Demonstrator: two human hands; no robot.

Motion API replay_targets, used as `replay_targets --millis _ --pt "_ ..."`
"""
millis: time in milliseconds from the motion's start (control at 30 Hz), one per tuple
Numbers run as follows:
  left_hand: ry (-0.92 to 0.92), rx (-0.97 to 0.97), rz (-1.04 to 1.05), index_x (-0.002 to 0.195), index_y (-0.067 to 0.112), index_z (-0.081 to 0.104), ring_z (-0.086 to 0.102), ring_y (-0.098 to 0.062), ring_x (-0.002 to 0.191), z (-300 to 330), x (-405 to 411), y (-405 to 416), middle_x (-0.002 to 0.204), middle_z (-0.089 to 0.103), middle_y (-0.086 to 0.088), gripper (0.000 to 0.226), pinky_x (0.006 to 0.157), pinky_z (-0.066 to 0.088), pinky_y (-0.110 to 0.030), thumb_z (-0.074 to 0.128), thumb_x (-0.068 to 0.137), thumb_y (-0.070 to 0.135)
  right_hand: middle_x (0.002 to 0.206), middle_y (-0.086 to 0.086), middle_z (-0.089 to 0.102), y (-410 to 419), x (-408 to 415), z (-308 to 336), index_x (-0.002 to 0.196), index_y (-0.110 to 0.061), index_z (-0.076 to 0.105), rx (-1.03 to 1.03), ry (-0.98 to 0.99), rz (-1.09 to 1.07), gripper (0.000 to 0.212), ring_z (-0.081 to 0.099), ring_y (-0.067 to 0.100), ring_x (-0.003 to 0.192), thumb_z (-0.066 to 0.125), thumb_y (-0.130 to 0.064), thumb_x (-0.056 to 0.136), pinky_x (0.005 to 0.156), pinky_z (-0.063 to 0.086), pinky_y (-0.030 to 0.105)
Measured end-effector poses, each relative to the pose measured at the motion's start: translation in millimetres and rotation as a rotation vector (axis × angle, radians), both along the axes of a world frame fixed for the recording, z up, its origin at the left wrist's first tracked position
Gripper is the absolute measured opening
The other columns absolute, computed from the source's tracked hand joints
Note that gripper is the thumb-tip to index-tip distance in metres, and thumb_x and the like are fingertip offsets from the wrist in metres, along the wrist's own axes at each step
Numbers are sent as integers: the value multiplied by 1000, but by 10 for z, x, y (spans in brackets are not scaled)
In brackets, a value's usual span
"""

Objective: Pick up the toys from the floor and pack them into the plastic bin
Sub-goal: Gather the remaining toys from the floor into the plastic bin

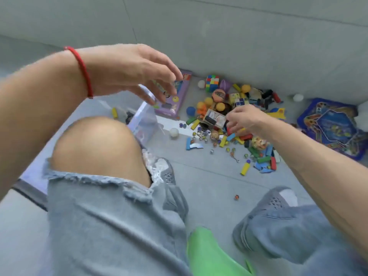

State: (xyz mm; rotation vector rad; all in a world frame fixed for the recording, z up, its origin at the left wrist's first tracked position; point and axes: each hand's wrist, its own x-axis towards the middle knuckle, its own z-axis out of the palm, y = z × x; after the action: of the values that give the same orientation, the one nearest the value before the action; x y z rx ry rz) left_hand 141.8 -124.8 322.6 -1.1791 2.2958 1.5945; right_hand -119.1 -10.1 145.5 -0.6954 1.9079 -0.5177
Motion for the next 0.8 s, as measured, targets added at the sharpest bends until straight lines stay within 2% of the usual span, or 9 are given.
replay_targets --millis 67,133,200,300,367,467,600,733,800 --pt "-148 -27 -201 115 20 67 70 -27 97 -37 -380 91 104 74 -5 20 89 56 -44 57 97 21 94 11 71 356 -252 -243 99 -8 65 109 165 76 16 70 25 79 56 -22 97 62 59 33" --pt "-310 -39 -378 116 24 66 71 -22 93 -257 -749 219 102 73 -2 20 86 58 -43 58 97 24 91 17 72 719 -326 -550 92 -7 62 240 205 133 14 73 28 76 59 -20 93 62 62 35" --pt "-496 -79 -560 120 25 63 70 -16 86 -693 -1071 348 97 70 0 24 81 61 -40 56 97 29 95 19 71 1068 -218 -869 97 -5 61 374 180 210 19 74 31 77 64 -22 90 68 64 44" --pt "-676 -168 -682 124 19 58 67 -21 87 -1604 -1395 636 102 66 -4 32 76 62 -42 54 94 29 119 14 59 1530 148 -1276 118 -10 53 498 274 428 39 65 30 99 69 -28 87 79 57 37" --pt "-712 -285 -665 128 15 54 62 -30 105 -2216 -1463 847 122 61 -11 39 88 57 -44 52 92 28 132 13 43 1770 389 -1530 132 -13 44 491 386 524 47 52 32 117 64 -17 89 88 49 40" --pt "-750 -382 -563 139 12 40 50 -35 120 -2908 -1359 1177 131 49 -16 49 93 49 -45 50 93 23 136 15 38 1943 575 -1741 134 -7 45 456 448 617 44 46 34 122 46 6 93 94 48 43" --pt "-676 -322 -305 127 7 42 52 -39 105 -3318 -1246 1391 122 44 -20 38 81 46 -44 47 89 7 134 17 41 2016 543 -1830 129 1 53 413 420 746 43 49 36 121 46 15 89 97 46 40" --pt "-528 -332 -97 130 6 42 56 -42 97 -3572 -1269 1272 127 40 -23 42 81 48 -45 48 89 1 128 15 42 1985 438 -1826 112 -6 54 377 386 665 38 51 35 115 49 17 83 92 46 39" --pt "-456 -351 -73 133 8 41 55 -41 94 -3653 -1313 1231 125 40 -21 46 77 47 -41 49 89 1 128 13 44 1997 441 -1838 118 -6 53 382 378 674 37 52 33 115 51 11 85 92 46 39"
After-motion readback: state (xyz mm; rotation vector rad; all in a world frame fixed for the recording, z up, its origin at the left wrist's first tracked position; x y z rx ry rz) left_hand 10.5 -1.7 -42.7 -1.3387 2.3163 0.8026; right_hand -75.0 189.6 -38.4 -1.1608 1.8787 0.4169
